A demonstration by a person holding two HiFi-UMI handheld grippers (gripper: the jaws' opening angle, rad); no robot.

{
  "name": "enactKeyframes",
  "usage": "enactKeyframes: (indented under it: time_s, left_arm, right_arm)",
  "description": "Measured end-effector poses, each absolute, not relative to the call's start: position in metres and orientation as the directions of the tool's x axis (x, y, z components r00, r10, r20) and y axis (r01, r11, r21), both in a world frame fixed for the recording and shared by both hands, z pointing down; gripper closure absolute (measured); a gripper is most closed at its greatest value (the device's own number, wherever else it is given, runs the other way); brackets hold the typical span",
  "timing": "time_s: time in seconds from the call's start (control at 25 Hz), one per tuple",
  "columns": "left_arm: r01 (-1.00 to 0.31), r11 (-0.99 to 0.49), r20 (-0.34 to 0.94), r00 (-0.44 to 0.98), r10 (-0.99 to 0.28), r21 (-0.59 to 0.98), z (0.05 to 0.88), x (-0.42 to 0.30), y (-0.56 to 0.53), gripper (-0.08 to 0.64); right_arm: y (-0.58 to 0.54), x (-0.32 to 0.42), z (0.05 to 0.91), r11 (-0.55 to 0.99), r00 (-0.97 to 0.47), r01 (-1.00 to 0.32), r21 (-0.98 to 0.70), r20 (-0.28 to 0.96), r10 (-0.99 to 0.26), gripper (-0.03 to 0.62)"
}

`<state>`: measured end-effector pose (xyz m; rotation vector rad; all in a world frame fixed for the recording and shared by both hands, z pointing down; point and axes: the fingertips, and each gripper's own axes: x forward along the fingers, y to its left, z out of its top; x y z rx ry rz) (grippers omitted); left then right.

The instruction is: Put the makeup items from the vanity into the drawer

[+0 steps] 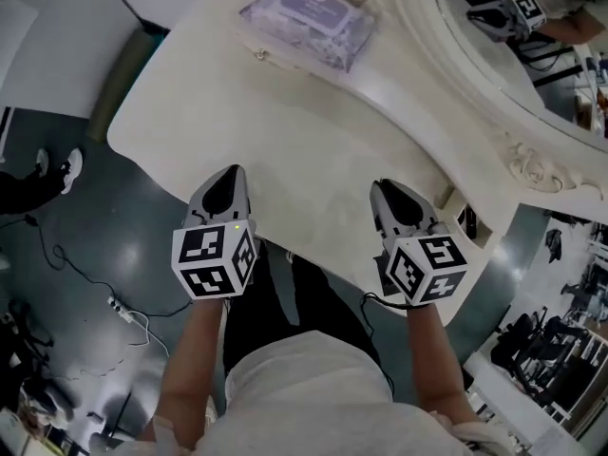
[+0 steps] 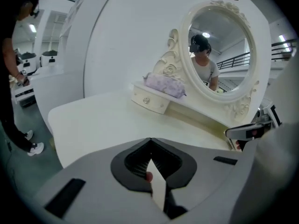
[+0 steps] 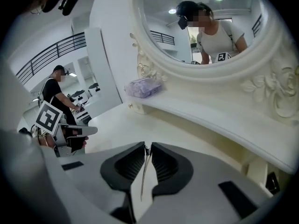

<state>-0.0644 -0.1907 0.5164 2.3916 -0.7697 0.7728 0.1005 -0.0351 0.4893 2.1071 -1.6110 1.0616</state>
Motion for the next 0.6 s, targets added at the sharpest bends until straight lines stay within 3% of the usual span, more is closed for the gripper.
enactKeyframes:
  time_s: [0.6]
  left_arm:
    - [-0.316, -0.907, 0.565, 0.818, -0.113, 0.277, 0.460, 0.093, -0.032, 0.555]
  right_arm:
    - [0.130, 0.190, 0.435, -0.572, 0.373, -0.797, -0.192, 0.589, -0.717, 0.534]
